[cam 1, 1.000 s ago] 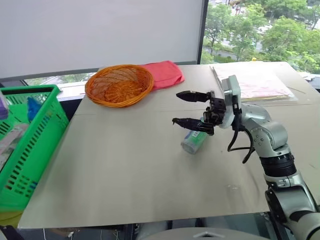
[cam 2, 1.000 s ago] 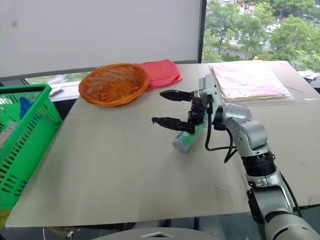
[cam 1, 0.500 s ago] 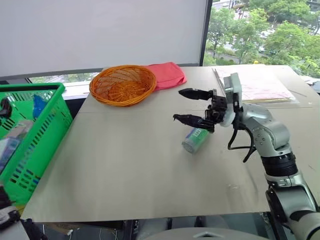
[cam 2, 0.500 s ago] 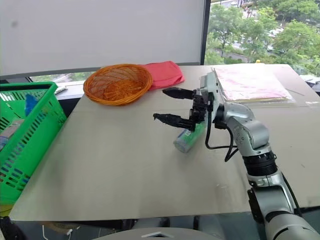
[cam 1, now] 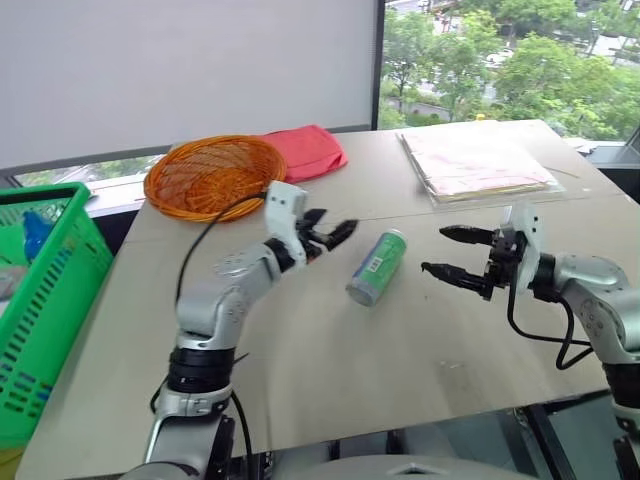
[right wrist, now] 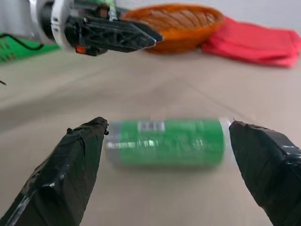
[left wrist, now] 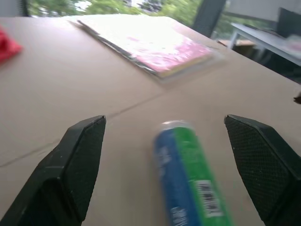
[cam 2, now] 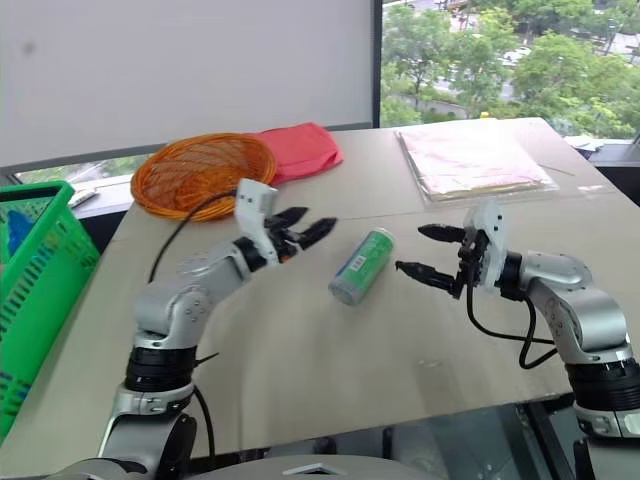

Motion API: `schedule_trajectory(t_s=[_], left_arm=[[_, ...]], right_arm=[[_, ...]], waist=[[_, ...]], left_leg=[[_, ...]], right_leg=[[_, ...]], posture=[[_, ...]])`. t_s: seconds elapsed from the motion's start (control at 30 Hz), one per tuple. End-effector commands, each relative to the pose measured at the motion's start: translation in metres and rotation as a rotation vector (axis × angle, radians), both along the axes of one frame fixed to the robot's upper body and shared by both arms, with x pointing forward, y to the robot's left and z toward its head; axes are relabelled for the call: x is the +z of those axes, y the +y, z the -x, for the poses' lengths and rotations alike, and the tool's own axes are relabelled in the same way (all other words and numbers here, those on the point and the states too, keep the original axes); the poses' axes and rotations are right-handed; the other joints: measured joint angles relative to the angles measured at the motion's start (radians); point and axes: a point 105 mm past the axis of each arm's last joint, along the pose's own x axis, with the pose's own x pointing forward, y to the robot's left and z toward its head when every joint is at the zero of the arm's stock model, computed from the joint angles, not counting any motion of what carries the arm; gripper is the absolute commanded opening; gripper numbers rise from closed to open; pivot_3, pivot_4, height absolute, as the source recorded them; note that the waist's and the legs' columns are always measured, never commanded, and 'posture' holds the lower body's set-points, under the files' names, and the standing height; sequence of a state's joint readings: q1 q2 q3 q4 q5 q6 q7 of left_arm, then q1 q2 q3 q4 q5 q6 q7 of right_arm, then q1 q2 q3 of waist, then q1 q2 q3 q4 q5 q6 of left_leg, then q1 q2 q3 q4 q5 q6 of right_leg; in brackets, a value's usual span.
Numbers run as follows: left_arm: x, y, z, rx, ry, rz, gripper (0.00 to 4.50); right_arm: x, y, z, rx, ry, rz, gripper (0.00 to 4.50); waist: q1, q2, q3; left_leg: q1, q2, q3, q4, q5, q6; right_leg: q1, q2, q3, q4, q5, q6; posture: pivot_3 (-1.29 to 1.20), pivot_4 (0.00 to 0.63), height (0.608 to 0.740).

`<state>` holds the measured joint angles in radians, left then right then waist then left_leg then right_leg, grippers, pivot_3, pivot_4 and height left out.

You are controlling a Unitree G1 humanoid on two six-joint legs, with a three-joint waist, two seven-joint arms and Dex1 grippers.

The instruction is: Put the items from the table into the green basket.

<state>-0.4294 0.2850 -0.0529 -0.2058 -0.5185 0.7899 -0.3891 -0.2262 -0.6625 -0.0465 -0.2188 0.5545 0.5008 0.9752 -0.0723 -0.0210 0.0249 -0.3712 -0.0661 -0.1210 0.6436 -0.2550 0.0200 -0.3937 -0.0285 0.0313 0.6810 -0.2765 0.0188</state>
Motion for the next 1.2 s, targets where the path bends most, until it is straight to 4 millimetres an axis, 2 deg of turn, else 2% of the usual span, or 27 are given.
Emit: schedule_trajectory(t_s=[0.03, 0.17, 0.3, 0.6, 0.8, 0.93, 0.97, 1.1, 1.2], left_arm=[[-0.005, -0.005, -0.005, 0.018, 0.006, -0.068, 4.16], [-0.026, -0.012, -0.003, 0.038, 0.085, -0.145, 4.16], [-0.045, -0.007, -0.002, 0.093, 0.153, -0.204, 4.16], [-0.055, -0.027, 0.011, 0.026, 0.229, -0.155, 4.16], [-0.075, -0.021, 0.016, 0.037, 0.255, -0.303, 4.16], [-0.081, -0.020, 0.017, 0.048, 0.267, -0.326, 4.16], [-0.082, -0.022, 0.019, 0.040, 0.275, -0.319, 3.60], [-0.084, -0.022, 0.018, 0.052, 0.269, -0.331, 2.25], [-0.076, -0.016, 0.009, 0.093, 0.207, -0.336, 2.07]], right_arm=[[0.015, 0.000, 0.005, -0.011, -0.071, 0.015, 4.50], [0.003, -0.011, 0.007, -0.076, -0.059, 0.083, 4.50], [-0.003, -0.016, 0.009, -0.104, -0.057, 0.119, 4.50], [-0.011, -0.017, 0.015, -0.111, -0.020, 0.147, 4.50], [-0.014, -0.017, 0.016, -0.112, -0.009, 0.162, 4.50], [-0.014, -0.016, 0.016, -0.114, 0.008, 0.151, 4.50], [-0.014, -0.016, 0.016, -0.113, 0.009, 0.153, 4.50], [-0.014, -0.016, 0.015, -0.113, 0.007, 0.157, 4.50], [-0.011, -0.012, 0.013, -0.098, -0.009, 0.143, 4.50]], waist=[[-0.017, 0.001, 0.000], [-0.027, 0.004, 0.002], [-0.027, 0.005, 0.003], [-0.029, 0.007, 0.004], [-0.033, 0.008, 0.004], [-0.038, 0.008, 0.004], [-0.038, 0.008, 0.004], [-0.041, 0.009, 0.004], [-0.043, 0.009, 0.005]], left_leg=[[0.000, 0.000, 0.000, 0.000, 0.000, 0.000], [0.002, 0.000, -0.001, 0.004, 0.000, 0.000], [0.005, 0.000, -0.001, 0.005, -0.001, 0.001], [0.006, 0.000, -0.001, 0.006, -0.001, 0.001], [0.006, 0.000, -0.001, 0.006, -0.001, 0.001], [0.006, 0.000, -0.001, 0.006, -0.001, 0.001], [0.006, 0.000, -0.001, 0.006, -0.001, 0.001], [0.010, 0.000, -0.002, 0.006, -0.001, 0.001], [0.010, 0.000, -0.002, 0.006, -0.001, 0.001]], right_leg=[[0.000, 0.000, 0.000, 0.000, 0.000, 0.000], [0.004, 0.001, -0.001, -0.001, 0.000, 0.001], [0.008, 0.001, 0.000, -0.003, 0.001, 0.003], [0.009, 0.001, 0.000, -0.003, 0.001, 0.004], [0.009, 0.002, 0.000, -0.003, 0.001, 0.004], [0.010, 0.002, 0.000, -0.003, 0.001, 0.004], [0.010, 0.002, 0.000, -0.003, 0.001, 0.004], [0.014, 0.002, -0.001, -0.004, -0.001, 0.007], [0.014, 0.002, -0.002, -0.004, -0.001, 0.008]], posture=[[-0.17, 0.000, 0.740], [-0.20, 0.000, 0.740], [-0.22, 0.000, 0.740], [-0.23, 0.000, 0.740], [-0.24, 0.000, 0.740], [-0.23, 0.000, 0.740], [-0.24, 0.000, 0.740], [-0.23, 0.000, 0.740], [-0.22, 0.000, 0.740]])
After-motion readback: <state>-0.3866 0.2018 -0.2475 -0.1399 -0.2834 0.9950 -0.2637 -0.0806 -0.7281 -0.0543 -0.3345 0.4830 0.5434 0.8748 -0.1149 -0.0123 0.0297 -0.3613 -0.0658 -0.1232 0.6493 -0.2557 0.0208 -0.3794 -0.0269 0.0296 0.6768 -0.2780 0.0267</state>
